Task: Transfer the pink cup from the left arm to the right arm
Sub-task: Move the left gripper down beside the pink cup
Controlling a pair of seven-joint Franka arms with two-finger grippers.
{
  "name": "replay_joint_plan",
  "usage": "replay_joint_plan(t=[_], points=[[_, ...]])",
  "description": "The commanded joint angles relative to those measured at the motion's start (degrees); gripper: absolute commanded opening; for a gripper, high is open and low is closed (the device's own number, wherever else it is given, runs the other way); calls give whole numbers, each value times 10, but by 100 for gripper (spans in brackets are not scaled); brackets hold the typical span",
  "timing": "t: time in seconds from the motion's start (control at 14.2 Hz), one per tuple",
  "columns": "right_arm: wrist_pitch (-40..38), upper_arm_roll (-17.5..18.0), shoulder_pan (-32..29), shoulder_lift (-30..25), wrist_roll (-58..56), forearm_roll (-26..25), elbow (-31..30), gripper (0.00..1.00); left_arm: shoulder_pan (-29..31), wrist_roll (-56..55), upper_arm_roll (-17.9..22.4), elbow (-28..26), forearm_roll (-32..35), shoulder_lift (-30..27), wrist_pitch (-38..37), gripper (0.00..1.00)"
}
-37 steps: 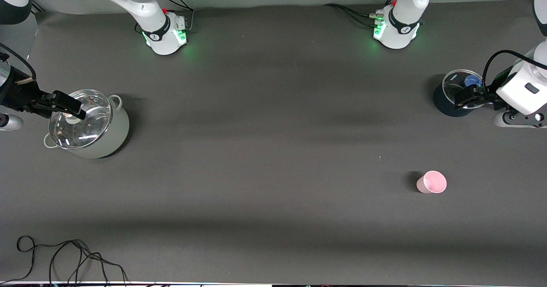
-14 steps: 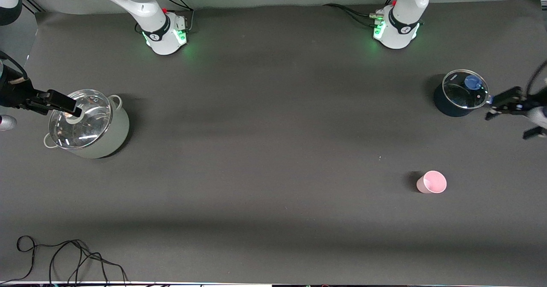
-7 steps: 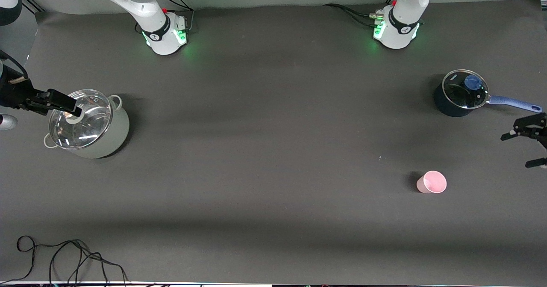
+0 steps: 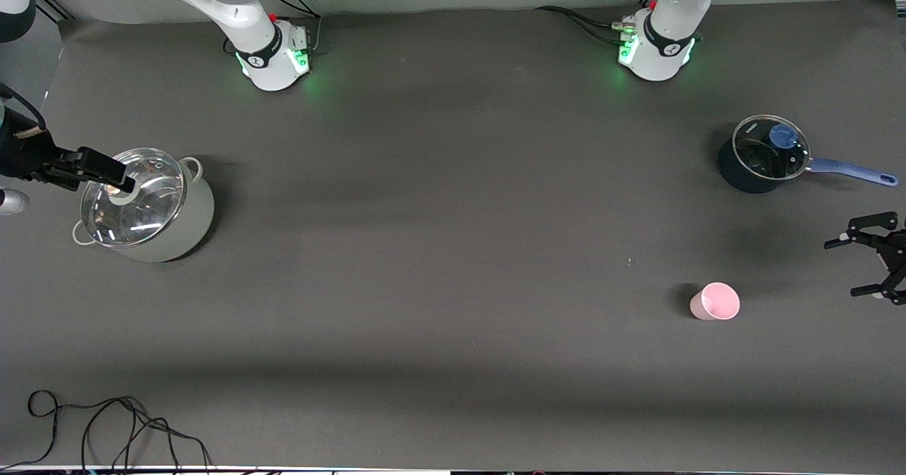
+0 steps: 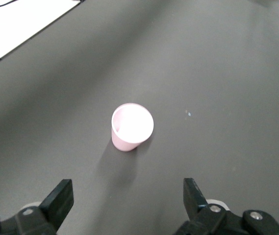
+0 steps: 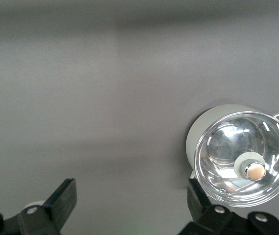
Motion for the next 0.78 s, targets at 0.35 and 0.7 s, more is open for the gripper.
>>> replay_joint_plan(t=[0.35, 0.7], points=[[-9, -4, 1, 2, -26, 8, 7, 100, 58, 262, -8, -7, -132, 121, -57, 100], [-9, -9, 1, 2, -42, 8, 8, 100, 61, 366, -8, -26, -202, 165, -46, 100]])
